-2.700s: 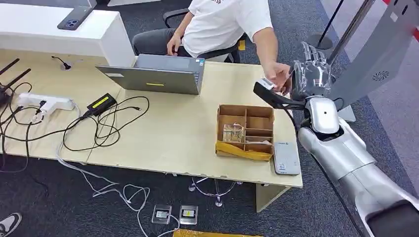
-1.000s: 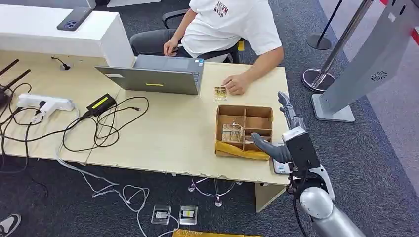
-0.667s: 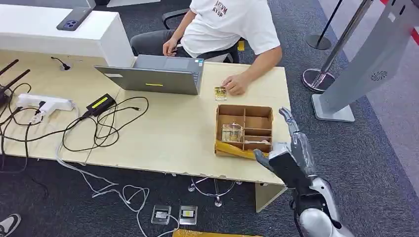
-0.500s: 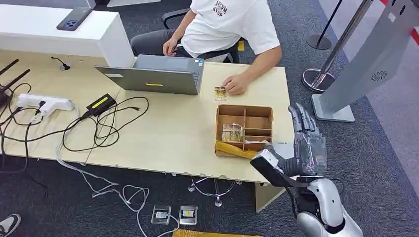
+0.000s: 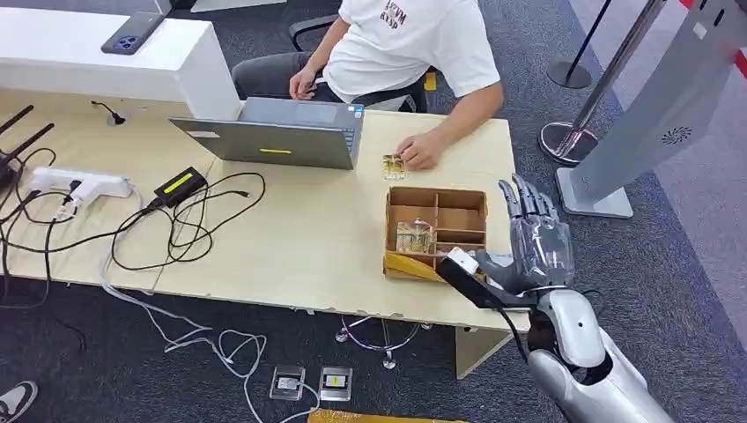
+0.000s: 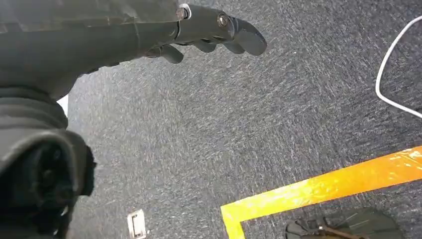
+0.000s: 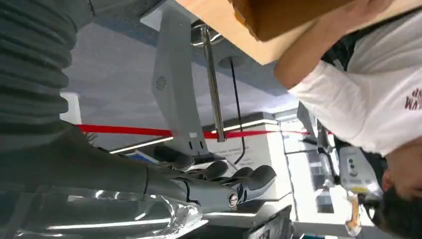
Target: Pass the card to the sensor for recognition and then transmit it.
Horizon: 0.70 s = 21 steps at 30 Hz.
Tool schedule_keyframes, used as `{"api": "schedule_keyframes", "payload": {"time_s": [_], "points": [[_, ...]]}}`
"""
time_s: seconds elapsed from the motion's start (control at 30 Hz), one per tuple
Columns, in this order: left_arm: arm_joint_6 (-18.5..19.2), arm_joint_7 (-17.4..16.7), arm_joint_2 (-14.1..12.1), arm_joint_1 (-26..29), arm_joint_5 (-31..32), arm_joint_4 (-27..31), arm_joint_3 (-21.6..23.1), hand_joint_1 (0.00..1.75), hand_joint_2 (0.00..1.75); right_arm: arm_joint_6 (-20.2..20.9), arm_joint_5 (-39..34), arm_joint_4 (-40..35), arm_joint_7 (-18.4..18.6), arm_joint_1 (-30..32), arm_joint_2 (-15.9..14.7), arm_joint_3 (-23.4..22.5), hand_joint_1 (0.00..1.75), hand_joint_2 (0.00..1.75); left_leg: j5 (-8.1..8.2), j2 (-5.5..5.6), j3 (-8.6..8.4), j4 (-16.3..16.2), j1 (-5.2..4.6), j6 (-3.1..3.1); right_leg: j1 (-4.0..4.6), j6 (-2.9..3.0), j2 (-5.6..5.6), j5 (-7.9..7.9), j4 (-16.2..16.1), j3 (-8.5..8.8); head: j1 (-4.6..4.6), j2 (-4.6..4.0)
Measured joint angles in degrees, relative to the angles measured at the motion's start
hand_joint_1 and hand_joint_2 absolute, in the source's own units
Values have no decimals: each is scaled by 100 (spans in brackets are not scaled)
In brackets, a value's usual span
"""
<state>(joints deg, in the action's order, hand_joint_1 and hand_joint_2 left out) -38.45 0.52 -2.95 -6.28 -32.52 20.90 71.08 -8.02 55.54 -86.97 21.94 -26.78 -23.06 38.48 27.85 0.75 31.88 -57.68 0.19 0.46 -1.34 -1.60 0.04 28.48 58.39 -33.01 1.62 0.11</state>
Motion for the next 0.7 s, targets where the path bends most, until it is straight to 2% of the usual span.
{"api": "schedule_keyframes", "payload": {"time_s": [0.17, 0.27, 0.7], "points": [[0, 0, 0, 0, -13, 0, 0, 0, 0, 433, -296, 350, -120, -249, 70, 270, 0, 175, 0, 1, 1, 0, 0, 0, 0, 0, -2, 0, 0, -1, 0, 0], [0, -2, 0, -1, -35, 7, 0, 0, 0, 555, -461, 647, -181, -365, 146, 442, 0, 175, 0, 2, 1, 0, 1, 0, 0, 0, -3, 0, 0, 0, 0, 0], [0, -7, 0, 0, -33, 48, 0, 0, 0, 588, -759, 1331, -291, -520, 324, 849, 0, 175, 0, 4, 1, 0, 0, 0, 0, 0, -4, 0, 0, -1, 0, 0]]}}
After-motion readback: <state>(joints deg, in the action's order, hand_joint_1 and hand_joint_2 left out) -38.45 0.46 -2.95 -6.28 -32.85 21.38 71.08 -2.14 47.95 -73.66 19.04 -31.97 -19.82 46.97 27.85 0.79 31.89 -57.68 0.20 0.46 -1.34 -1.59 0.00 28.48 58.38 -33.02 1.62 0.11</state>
